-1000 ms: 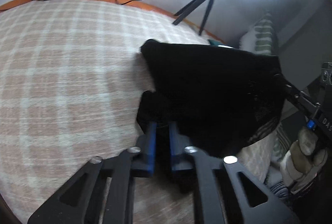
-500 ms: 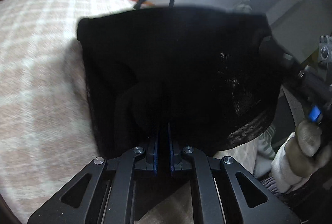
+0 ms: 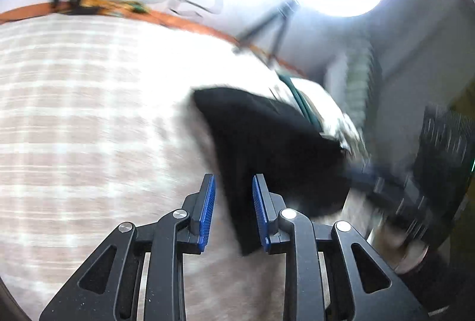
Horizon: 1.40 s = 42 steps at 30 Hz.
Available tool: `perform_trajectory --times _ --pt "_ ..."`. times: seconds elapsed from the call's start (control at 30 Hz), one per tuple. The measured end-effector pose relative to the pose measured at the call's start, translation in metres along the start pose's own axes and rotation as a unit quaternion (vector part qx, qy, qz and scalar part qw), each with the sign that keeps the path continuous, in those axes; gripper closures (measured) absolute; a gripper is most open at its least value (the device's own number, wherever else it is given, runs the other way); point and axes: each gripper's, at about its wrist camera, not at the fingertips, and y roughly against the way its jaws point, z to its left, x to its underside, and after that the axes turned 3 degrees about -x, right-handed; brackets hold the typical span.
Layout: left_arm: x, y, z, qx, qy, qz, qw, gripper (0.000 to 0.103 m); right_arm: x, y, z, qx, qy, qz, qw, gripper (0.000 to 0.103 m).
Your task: Fold small clothes
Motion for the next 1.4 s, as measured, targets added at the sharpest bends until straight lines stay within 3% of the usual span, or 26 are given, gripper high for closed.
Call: perform_trajectory --times 0.2,0.27,0.33,0.47,0.6,0.7,0.8,0.97,1.1,1.4 --pt "-0.012 0.014 0.021 -0.007 0.042 -0.024 0.9988 0.079 0.032 -0.058 0.034 0.002 0.068 0.097 0.993 0.097" --pt "-0.013 0.014 0.021 -0.004 0.040 -0.022 0.9989 0.079 0.042 -0.071 0.038 0.001 0.079 0.128 0.989 0.089" --pt "-0.014 0.009 0.017 -0.003 0.032 -0.021 0.9993 0.078 0.046 -0.068 0.039 -0.018 0.081 0.142 0.986 0.075" --pt "-0.018 -0.005 0.017 -0.007 0.026 -0.005 0.9996 0.062 0.036 -0.025 0.023 -0.044 0.066 0.091 0.993 0.070" --pt "-0.033 -0.023 0.020 0.006 0.043 0.009 0.9990 0.057 0.029 0.028 -0.044 0.009 -0.039 0.015 0.999 0.056" --pt "-0.048 -0.039 0.030 0.008 0.060 0.018 0.9980 0.056 0.046 0.049 -0.092 0.051 -0.123 -0.004 0.991 0.051" --pt "-0.058 -0.058 0.042 0.026 0.084 0.040 0.9953 0.056 0.069 0.054 -0.133 0.079 -0.182 0.006 0.980 0.042" --pt "-0.065 -0.082 0.058 0.051 0.128 0.055 0.9889 0.056 0.104 0.042 -0.187 0.001 -0.292 0.021 0.956 0.042" --pt "-0.067 -0.092 0.055 0.068 0.130 0.059 0.9874 0.054 0.111 0.027 -0.200 -0.066 -0.325 0.023 0.943 0.042" --pt "-0.073 -0.110 0.038 0.091 0.089 0.060 0.9901 0.051 0.108 0.006 -0.197 -0.112 -0.349 0.009 0.930 0.042"
